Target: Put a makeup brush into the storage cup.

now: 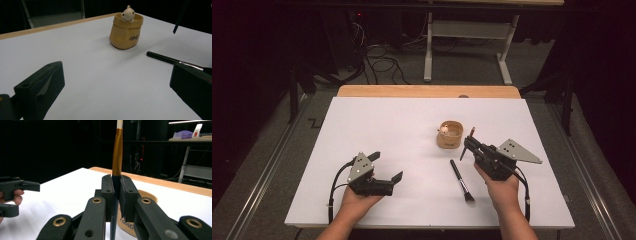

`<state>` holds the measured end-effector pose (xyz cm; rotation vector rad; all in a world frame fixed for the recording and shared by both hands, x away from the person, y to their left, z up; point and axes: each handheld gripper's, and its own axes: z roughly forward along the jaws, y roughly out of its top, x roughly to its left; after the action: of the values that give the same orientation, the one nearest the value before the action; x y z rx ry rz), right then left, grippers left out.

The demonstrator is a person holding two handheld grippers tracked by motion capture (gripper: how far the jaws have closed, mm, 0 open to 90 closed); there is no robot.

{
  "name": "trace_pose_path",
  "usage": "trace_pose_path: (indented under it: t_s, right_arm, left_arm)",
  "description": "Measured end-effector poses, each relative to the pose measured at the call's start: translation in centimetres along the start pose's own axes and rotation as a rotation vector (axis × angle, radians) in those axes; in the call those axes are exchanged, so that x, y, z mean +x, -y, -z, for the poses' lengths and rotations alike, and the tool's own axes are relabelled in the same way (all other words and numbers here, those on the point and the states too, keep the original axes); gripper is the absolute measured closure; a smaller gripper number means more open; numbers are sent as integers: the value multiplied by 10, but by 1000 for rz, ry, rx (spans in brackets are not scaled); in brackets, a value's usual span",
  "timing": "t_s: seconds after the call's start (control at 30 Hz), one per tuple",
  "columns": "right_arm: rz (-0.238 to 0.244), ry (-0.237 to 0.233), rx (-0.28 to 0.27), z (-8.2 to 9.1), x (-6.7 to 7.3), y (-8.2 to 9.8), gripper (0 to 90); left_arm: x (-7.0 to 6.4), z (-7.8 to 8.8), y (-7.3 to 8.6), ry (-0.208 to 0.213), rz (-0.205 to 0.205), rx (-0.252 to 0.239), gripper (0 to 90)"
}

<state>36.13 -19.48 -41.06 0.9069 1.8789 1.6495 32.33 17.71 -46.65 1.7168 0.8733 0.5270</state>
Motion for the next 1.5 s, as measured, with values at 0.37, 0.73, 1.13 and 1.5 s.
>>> trace_pose_path:
  t_s: [0.37, 0.73, 1.13, 1.5]
  right_arm:
    - [-1, 11, -10, -11, 0, -8, 842]
    - [17, 30, -20, -24, -8, -26, 842]
    - [-2, 58, -21, -40, -16, -36, 842]
    - [4, 86, -6, -57, -23, -41, 842]
  left_arm:
    - [7, 8, -1, -9, 38, -20, 5]
    - [7, 8, -1, -2, 35, -18, 7]
    - [8, 10, -2, 6, 34, -19, 10]
    - [7, 9, -2, 19, 33, -18, 12]
